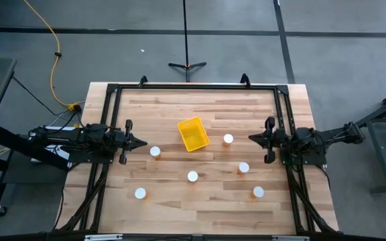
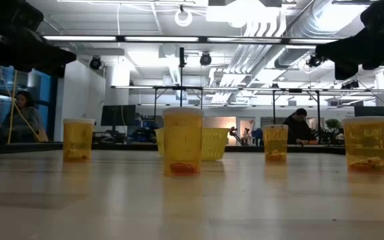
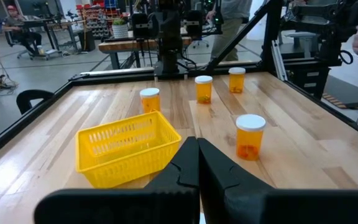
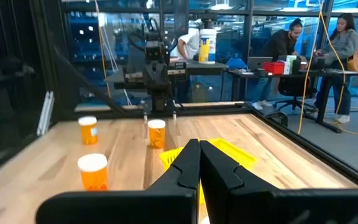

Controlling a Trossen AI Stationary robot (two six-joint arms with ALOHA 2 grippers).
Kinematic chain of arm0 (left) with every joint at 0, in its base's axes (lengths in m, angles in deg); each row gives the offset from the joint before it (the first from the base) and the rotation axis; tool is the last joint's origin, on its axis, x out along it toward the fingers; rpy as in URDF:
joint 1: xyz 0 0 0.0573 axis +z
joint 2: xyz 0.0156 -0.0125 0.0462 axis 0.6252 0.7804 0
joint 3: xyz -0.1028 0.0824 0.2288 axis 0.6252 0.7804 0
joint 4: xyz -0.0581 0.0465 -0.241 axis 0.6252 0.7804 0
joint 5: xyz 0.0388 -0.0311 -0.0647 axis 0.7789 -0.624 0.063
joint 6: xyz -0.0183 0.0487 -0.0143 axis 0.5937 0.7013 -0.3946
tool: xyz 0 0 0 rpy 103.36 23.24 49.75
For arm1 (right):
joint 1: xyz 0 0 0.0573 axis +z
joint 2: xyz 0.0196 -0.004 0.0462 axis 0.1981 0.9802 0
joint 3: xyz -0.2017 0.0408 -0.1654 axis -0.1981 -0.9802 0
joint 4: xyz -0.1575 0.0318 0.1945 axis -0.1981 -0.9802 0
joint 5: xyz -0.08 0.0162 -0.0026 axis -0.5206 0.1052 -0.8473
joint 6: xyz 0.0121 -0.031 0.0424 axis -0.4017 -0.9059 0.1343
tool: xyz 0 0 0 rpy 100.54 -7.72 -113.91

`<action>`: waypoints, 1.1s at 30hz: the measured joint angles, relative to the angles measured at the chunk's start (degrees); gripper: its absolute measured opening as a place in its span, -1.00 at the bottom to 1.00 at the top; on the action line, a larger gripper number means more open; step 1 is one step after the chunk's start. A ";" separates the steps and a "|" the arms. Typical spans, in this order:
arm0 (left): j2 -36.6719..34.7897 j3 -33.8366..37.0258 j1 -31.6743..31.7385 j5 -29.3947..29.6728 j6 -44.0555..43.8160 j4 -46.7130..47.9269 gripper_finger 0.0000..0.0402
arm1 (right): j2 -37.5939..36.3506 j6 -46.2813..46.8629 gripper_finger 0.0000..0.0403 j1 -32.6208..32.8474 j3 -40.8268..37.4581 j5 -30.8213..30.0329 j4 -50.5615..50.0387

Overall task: Pick and place pill bottles into a basket
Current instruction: Put the orange pill bottle into the yellow bin

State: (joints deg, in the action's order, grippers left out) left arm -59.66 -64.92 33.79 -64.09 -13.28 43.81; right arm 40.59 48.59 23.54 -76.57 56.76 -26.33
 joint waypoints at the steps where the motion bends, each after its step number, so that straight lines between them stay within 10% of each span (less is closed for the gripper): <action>1: 0.00 0.00 0.00 0.75 0.03 -0.18 -0.84 | 0.02 0.39 -1.00 -0.02 0.00 0.00 0.52; 17: 0.39 0.01 0.02 11.75 3.16 -13.26 -0.79 | 2.14 -4.77 -0.99 -0.61 0.06 -1.29 14.00; 33: 0.57 0.01 0.02 10.30 0.21 -22.93 0.50 | 19.68 -9.03 0.07 -0.61 10.84 -3.53 13.79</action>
State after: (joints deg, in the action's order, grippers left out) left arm -59.10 -64.91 33.81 -53.79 -13.07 20.88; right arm 60.27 39.56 22.93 -65.73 53.23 -12.54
